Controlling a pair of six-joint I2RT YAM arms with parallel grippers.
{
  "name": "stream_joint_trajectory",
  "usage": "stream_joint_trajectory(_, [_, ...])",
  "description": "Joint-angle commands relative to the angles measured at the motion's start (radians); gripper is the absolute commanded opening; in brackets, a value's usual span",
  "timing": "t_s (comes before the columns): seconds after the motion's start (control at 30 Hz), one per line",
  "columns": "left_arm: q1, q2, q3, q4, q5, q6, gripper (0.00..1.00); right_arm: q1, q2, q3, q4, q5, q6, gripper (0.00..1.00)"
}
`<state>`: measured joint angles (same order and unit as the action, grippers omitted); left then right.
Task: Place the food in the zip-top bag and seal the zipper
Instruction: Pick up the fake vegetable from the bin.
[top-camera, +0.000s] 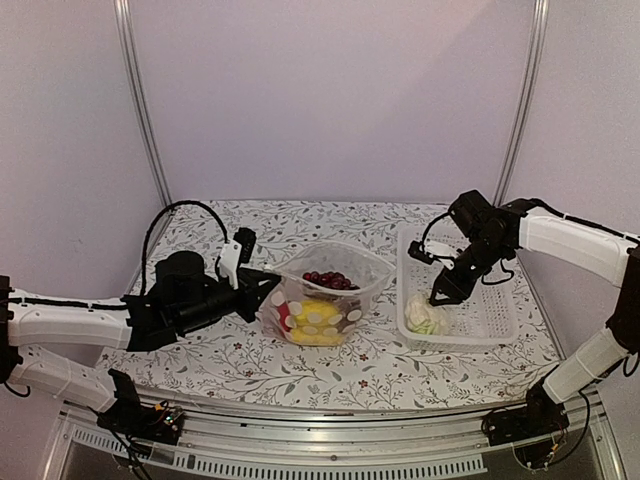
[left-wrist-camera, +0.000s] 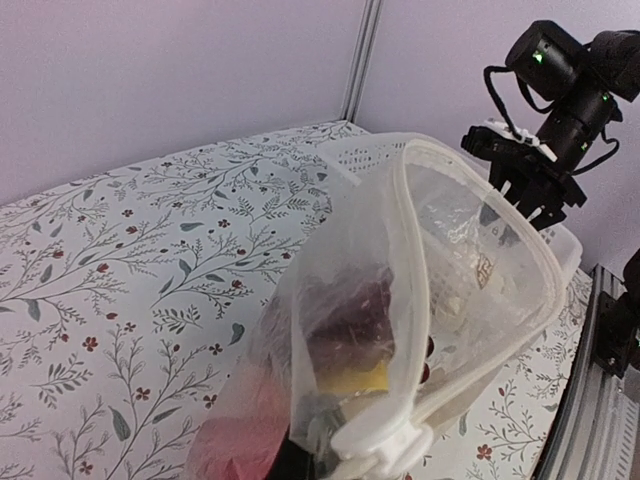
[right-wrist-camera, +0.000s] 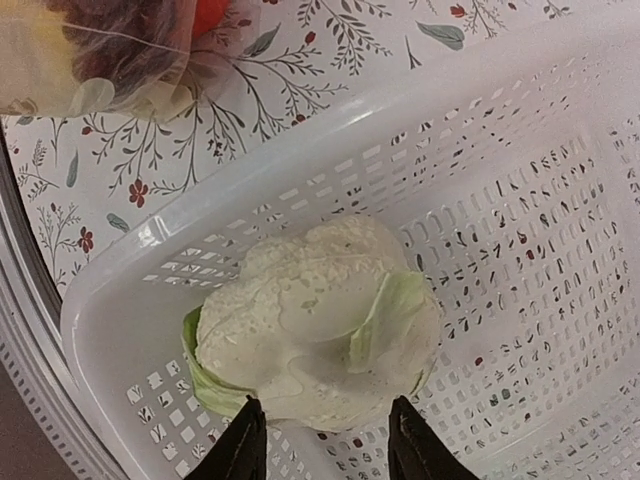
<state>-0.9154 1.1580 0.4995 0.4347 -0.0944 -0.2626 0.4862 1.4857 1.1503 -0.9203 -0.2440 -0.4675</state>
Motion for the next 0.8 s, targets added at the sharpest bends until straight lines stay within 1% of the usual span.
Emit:
stream_joint_trajectory(0.0, [-0.012, -0.014, -0.005, -0.001, -0.011, 0.002, 0.0, 0.002, -0.034, -0.008, 0.017, -0.081, -0.001, 0.4])
stream_joint_trajectory(0.17, [-0.012, -0.005, -0.003, 0.004, -0.019, 0.003, 0.0, 0.002, -0.035, -0.025, 0.003, -0.146, -0.015, 0.4])
stream_joint_trajectory(0.27, [-0.011, -0.002, 0.001, 0.004, -0.018, 0.004, 0.0, 0.002, -0.022, -0.043, 0.003, -0.174, -0.017, 0.44])
stream_joint_trajectory(0.43, [-0.011, 0.0, 0.004, -0.003, -0.02, 0.01, 0.0, 0.002, -0.011, -0.069, 0.007, -0.205, -0.014, 0.56])
stream_joint_trajectory(0.53, [-0.011, 0.0, 0.008, -0.005, -0.019, 0.011, 0.0, 0.003, -0.008, -0.089, 0.029, -0.185, -0.003, 0.67])
stream_joint_trajectory(0.67, [-0.012, 0.006, 0.011, -0.005, -0.019, 0.015, 0.0, 0.002, 0.006, -0.108, 0.057, -0.159, 0.011, 0.79])
stream_joint_trajectory(0.77, [-0.012, 0.005, 0.015, -0.005, -0.018, 0.014, 0.0, 0.002, 0.022, -0.115, 0.071, -0.171, 0.016, 0.81])
